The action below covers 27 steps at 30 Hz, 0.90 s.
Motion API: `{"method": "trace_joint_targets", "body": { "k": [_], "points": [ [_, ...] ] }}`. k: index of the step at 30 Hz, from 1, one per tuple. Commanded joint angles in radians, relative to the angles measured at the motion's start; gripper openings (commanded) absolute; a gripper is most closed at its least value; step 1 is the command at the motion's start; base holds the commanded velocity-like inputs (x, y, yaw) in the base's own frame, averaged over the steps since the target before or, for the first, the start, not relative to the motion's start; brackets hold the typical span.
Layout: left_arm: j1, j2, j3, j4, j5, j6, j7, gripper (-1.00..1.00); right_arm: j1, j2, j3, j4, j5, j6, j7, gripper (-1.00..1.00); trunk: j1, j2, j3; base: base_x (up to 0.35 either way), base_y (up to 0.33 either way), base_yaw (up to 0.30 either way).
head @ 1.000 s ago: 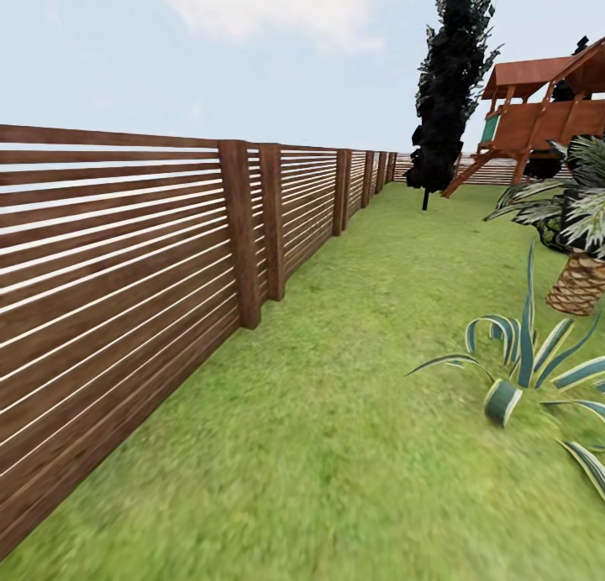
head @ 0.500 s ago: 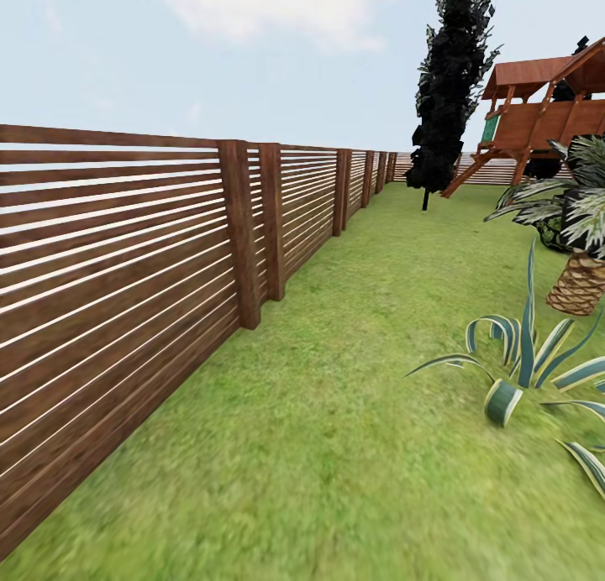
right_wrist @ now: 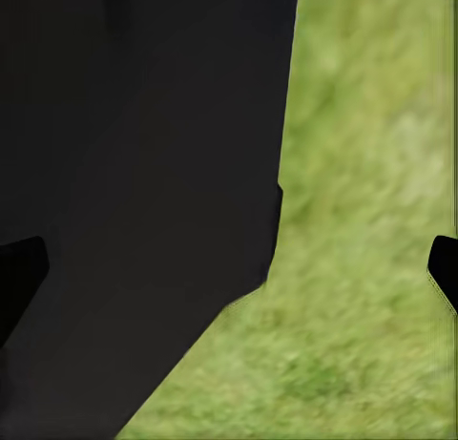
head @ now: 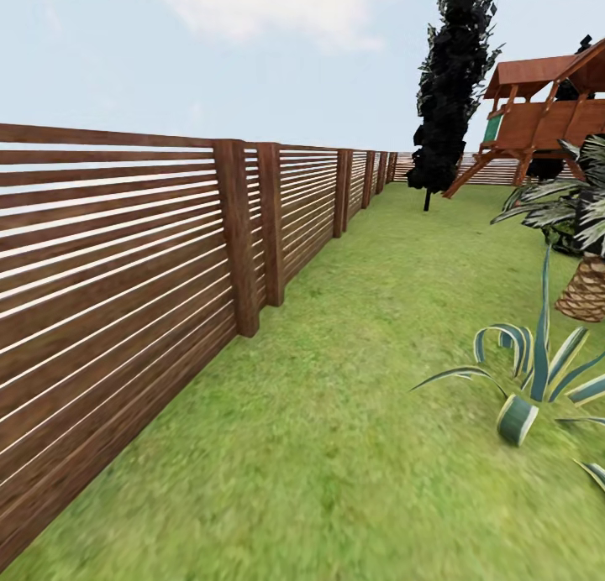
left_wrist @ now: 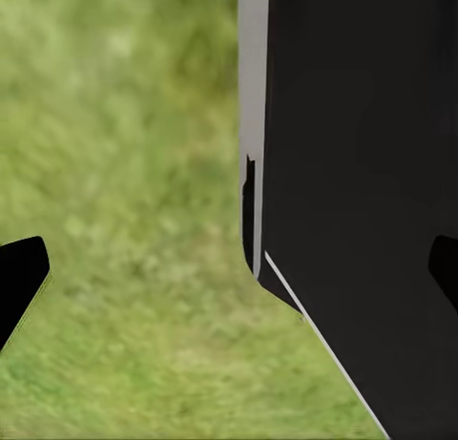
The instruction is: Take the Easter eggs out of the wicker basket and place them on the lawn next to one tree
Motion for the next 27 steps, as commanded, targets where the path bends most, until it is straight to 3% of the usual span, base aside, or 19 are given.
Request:
{"method": "trace_joint_targets", "body": {
  "k": [1, 27],
  "points": [
    [0.001, 0.0, 0.0, -0.002, 0.0, 0.0, -0.001, 1.0, 0.0, 0.0, 0.0, 0.002, 0.005, -0.001, 0.0, 1.0, 0.001, 0.0, 0.0, 0.333, 0.0, 0.0],
    [0.001, 0.002, 0.0, -0.002, 0.0, 0.0, -0.001, 1.0, 0.0, 0.0, 0.001, 0.007, 0.004, 0.004, -0.006, 1.0, 0.001, 0.0, 0.0, 0.333, 0.0, 0.0]
  ]
}}
